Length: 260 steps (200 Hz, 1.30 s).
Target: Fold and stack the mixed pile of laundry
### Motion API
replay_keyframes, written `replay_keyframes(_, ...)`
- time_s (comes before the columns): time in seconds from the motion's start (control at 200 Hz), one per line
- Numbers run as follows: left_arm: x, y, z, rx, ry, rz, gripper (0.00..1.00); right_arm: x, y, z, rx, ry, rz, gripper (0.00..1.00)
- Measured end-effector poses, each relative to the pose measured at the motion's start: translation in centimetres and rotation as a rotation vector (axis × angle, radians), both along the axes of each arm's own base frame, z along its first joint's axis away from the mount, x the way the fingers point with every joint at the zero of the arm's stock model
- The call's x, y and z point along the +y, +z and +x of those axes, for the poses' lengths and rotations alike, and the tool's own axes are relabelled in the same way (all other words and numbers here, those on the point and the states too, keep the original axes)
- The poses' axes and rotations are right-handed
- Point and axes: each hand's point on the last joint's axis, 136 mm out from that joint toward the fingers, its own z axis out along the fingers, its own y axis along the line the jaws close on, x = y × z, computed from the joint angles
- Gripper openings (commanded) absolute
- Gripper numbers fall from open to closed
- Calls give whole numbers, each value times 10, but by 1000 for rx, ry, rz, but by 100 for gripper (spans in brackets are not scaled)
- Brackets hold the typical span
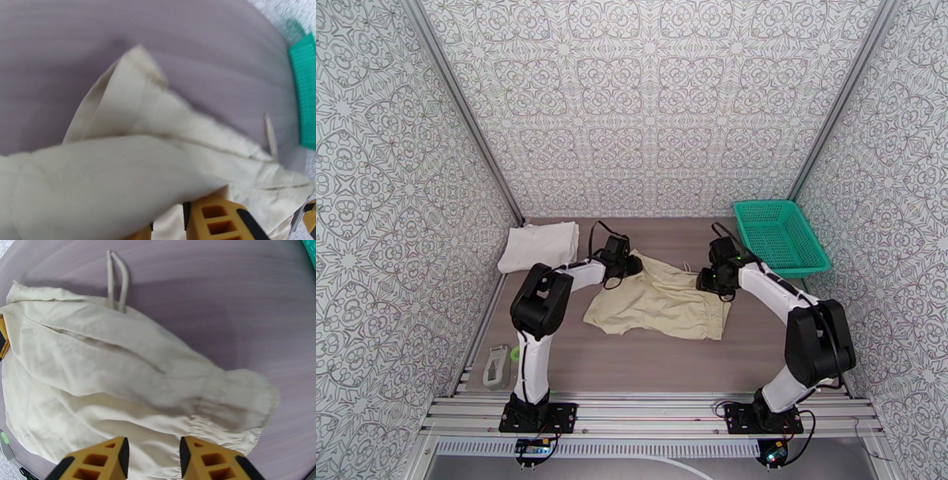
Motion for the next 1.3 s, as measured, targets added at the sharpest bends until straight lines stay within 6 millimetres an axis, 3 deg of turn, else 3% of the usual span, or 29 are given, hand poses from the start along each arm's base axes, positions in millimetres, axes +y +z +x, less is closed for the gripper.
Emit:
replay_keyframes(0.265,-4,32,29,-165,49,-51,42,-22,3,13,-18,-74,55,48)
replay_keyframes(0.44,6,35,34,-200,78,26,46,-40,0,9,-8,-118,89,71)
replay_keyframes(0.555,18,41,23,-185,86,133,52,-43,6,-11,-14,-125,132,80)
replay_keyframes(0.715,19,100,-5,-240,48,211,55,-45,11,-42,-26,-141,203,91)
replay_keyframes(0.79,12,127,-22,-274,16,217,53,-45,1,-57,-3,-146,219,92)
replay_keyframes(0.86,1,136,-41,-281,-28,217,51,-42,-15,-73,47,-148,236,92)
replay_keyframes(0.95,-13,125,-61,-248,-90,220,50,-39,-30,-87,102,-154,258,92)
replay_keyframes(1.085,-30,86,-87,-149,-173,246,44,-38,-43,-92,143,-172,292,87)
replay_keyframes(1.3,-38,36,-98,-18,-213,258,39,-36,-61,-82,201,-205,375,70)
